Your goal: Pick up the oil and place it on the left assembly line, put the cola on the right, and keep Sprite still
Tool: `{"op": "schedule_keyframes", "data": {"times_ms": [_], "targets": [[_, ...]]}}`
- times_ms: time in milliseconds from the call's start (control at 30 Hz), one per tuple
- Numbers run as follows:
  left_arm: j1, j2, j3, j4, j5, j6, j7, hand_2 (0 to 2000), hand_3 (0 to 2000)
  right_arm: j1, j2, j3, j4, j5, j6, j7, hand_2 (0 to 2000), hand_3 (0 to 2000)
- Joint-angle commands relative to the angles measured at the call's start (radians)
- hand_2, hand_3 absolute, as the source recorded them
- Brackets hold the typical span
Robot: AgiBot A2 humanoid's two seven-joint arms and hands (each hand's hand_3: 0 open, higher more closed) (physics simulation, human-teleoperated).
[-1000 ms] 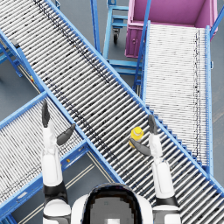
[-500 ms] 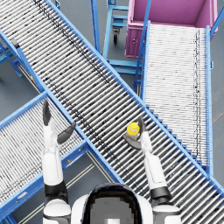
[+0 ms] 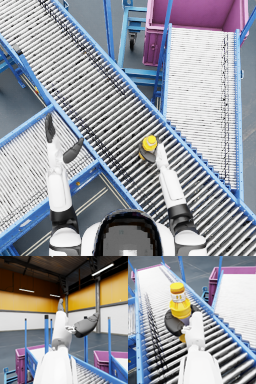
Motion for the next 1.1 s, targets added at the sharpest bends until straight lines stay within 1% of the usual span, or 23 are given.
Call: {"op": "schedule_keyframes", "data": {"times_ms": [33,100,133,200,233,267,300,333,367,400,433,567,667,733,800,933,967,1100], "targets": [[-0.023,0.003,0.027,-0.013,0.000,0.000,0.000,0,0,-0.002,0.001,-0.013,0.304,0.000,-0.002,-0.001,2000,2000],[-0.055,0.007,0.035,-0.040,0.000,0.000,0.000,0,0,0.042,-0.031,-0.044,0.419,-0.003,0.118,0.017,2000,2000],[-0.068,0.009,0.039,-0.055,0.000,0.000,0.000,0,0,0.072,-0.054,-0.061,0.444,-0.004,0.174,0.016,2000,2000],[-0.100,0.014,0.046,-0.087,0.000,0.000,0.000,0,0,0.154,-0.107,-0.102,0.455,-0.005,0.246,0.012,2000,2000],[-0.106,0.015,0.053,-0.092,0.000,0.000,0.000,0,0,0.188,-0.125,-0.121,0.454,-0.006,0.269,0.012,2000,2000],[-0.120,0.015,0.070,-0.089,0.000,0.000,0.000,0,0,0.230,-0.038,-0.048,0.450,-0.006,0.285,0.013,2000,2000],[-0.132,0.015,0.090,-0.094,0.000,0.000,0.000,0,0,0.230,-0.121,-0.110,0.448,-0.006,0.293,0.013,2000,2000],[-0.136,0.015,0.109,-0.088,0.000,0.000,0.000,0,0,0.258,-0.091,-0.073,0.451,-0.006,0.303,0.011,2000,2000],[-0.150,0.013,0.140,-0.084,0.000,0.000,0.000,0,0,0.274,-0.122,-0.091,0.449,-0.006,0.309,0.009,2000,2000],[-0.156,0.012,0.170,-0.088,0.000,0.000,0.000,0,0,0.428,0.212,0.232,0.461,-0.006,0.316,0.008,2000,2000],[-0.156,0.013,0.197,-0.075,0.000,0.000,0.000,0,0,0.323,-0.068,-0.030,0.472,-0.007,0.315,0.012,2000,2000],[-0.133,0.028,0.277,-0.041,0.000,0.000,0.000,0,0,0.365,-0.085,-0.008,0.477,-0.006,0.314,0.011,2000,2000],[-0.107,0.049,0.341,-0.015,0.121,0.000,0.000,0,0,0.363,-0.092,0.007,0.471,-0.006,0.307,0.013,2000,2000],[-0.090,0.065,0.373,-0.002,0.161,0.000,0.000,0,0,0.369,-0.101,0.032,0.466,-0.006,0.305,0.014,2000,2000],[-0.072,0.081,0.401,0.018,0.181,0.000,0.000,0,0,0.362,-0.103,0.067,0.468,-0.006,0.303,0.014,2000,2000],[-0.058,0.097,0.431,0.056,0.197,0.000,0.000,0,0,0.354,-0.111,0.112,0.483,-0.006,0.303,0.014,2000,2000],[-0.032,0.116,0.438,0.086,0.198,0.000,0.000,0,0,0.331,-0.098,0.150,0.505,-0.006,0.303,0.014,2000,2000],[-0.019,0.130,0.440,0.101,0.201,0.000,0.000,0,0,0.309,-0.094,0.188,0.499,-0.006,0.302,0.014,2000,2000]]}}
